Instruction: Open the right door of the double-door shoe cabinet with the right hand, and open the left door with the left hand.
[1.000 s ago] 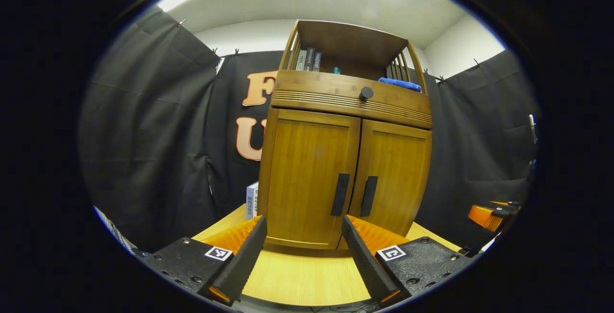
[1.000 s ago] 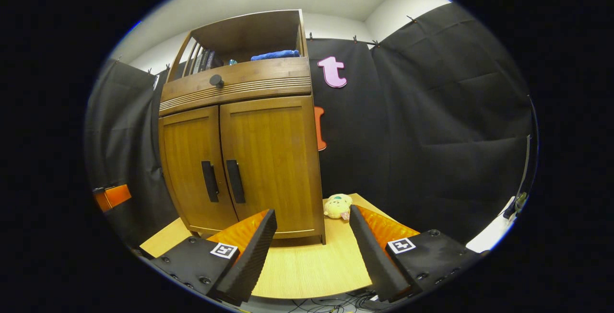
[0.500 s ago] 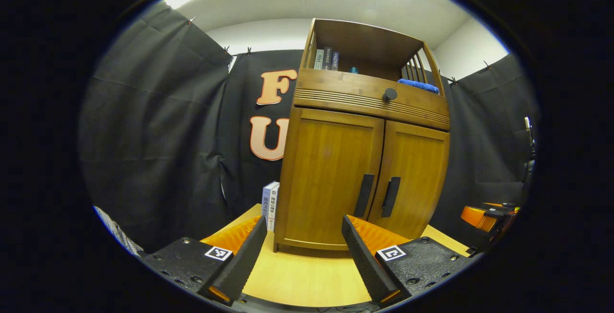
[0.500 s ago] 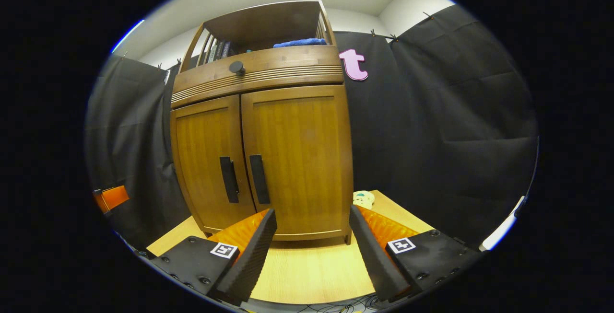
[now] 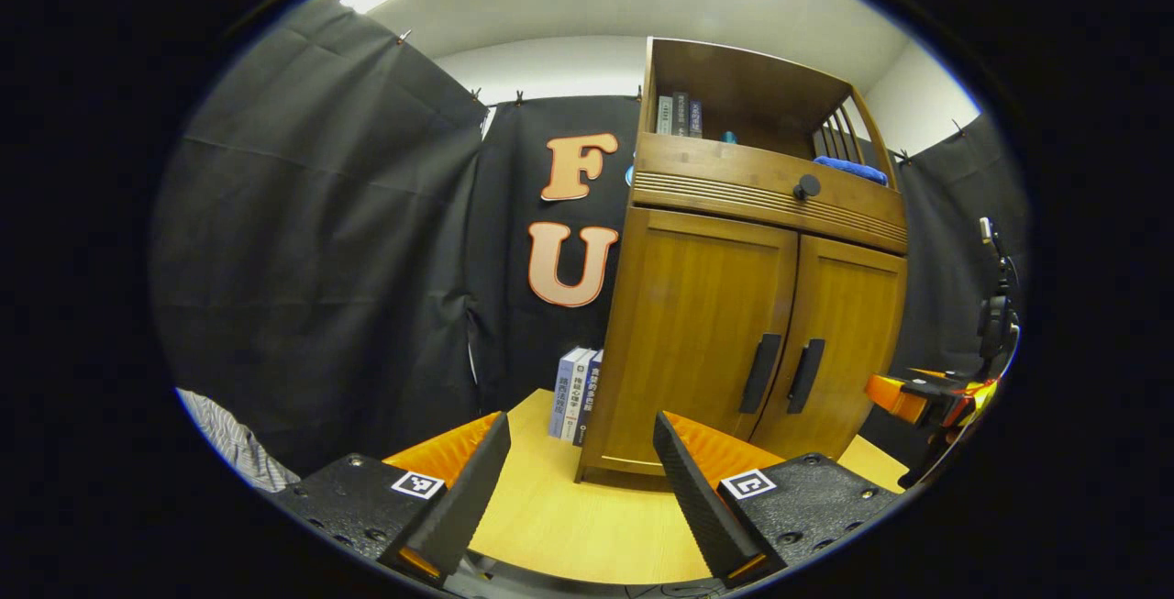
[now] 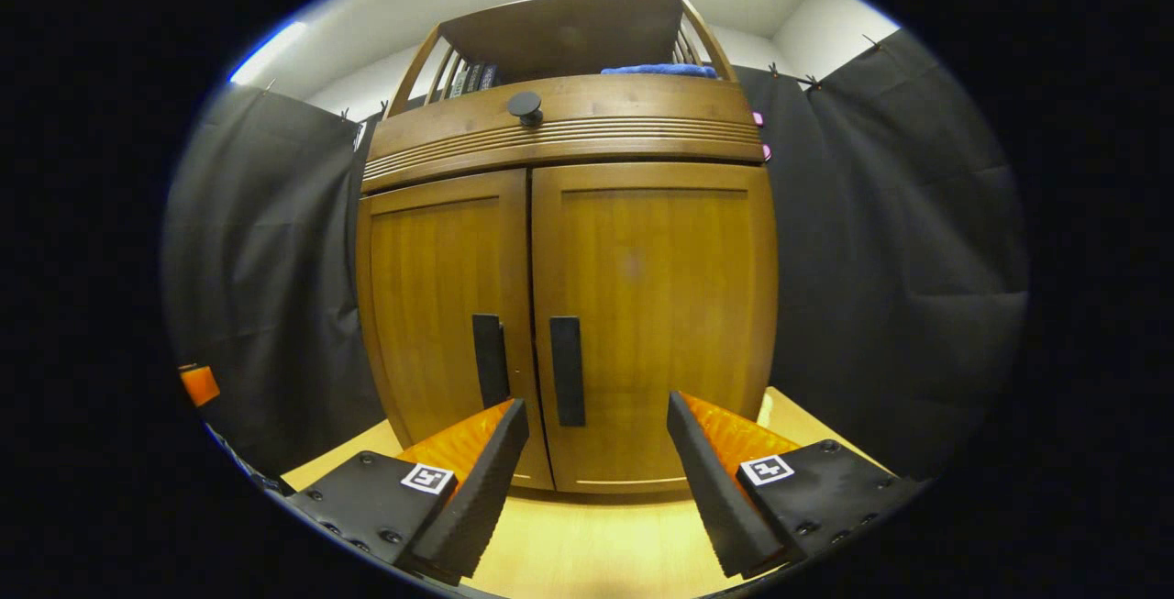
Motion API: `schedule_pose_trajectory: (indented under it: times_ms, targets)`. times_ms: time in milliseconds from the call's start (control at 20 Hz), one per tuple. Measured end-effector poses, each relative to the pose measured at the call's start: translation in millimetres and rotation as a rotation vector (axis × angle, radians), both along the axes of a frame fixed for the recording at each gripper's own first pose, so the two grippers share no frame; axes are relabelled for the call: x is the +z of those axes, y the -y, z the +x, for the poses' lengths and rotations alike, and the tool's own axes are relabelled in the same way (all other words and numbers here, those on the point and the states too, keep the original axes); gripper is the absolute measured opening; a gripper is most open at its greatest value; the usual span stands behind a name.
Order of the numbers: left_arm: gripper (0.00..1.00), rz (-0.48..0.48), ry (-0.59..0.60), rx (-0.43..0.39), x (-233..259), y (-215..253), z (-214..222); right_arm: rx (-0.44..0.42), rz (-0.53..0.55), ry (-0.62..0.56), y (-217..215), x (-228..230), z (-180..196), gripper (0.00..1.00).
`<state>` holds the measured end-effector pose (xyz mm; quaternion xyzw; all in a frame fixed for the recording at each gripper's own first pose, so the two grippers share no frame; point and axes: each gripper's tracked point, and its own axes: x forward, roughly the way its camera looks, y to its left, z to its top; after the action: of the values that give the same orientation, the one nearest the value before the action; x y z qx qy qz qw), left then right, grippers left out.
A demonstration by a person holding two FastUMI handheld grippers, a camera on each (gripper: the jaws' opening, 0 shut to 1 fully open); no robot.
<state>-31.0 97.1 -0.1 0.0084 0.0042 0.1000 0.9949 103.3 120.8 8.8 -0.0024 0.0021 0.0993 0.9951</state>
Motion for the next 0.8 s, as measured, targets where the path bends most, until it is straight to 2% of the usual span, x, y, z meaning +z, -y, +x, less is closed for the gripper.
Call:
schedule_pose_trajectory:
  times_ms: [100,150,200,250,350,400,550,650,700,800]
  targets:
    - [0.92,0.005,-0.002,0.018,0.5,-11.4,-3.2,-0.009,0.028,-0.007,-8.4,-1.1,18.7,0.89]
    - [0.95,0.008,-0.005,0.025,0.4,-16.3,-4.0,-0.009,0.025,-0.001,-12.2,-0.5,27.8,0.97]
    - [0.92,0.011,-0.007,0.034,0.3,-21.7,-5.0,-0.015,0.014,0.007,-16.7,-0.3,37.9,0.98]
    - [0.92,0.011,-0.009,0.037,1.1,-25.5,-3.8,-0.019,0.003,0.015,-21.1,-1.1,47.9,0.89]
    - [0.92,0.008,-0.017,0.035,0.8,-29.1,-3.6,-0.03,-0.012,0.007,-26.5,-8.2,65.9,0.89]
    - [0.95,0.011,-0.018,0.032,1.5,-30.7,-4.6,-0.03,-0.014,-0.002,-30.8,-12.8,74.5,0.9]
    - [0.92,0.033,-0.018,0.028,5.8,-35.5,-4.8,-0.027,-0.008,-0.039,-36.1,-23.3,98.9,0.91]
    - [0.95,0.034,-0.018,0.024,7.3,-37.3,-2.6,-0.041,-0.004,-0.054,-34.3,-26.8,114.6,0.86]
    - [0.92,0.033,-0.017,0.022,6.2,-38.6,-2.8,-0.044,-0.004,-0.056,-32.9,-27.6,120.1,0.76]
    - [0.92,0.034,-0.02,0.023,6.6,-41.4,-3.4,-0.043,-0.012,-0.064,-33.9,-30.3,129.9,0.7]
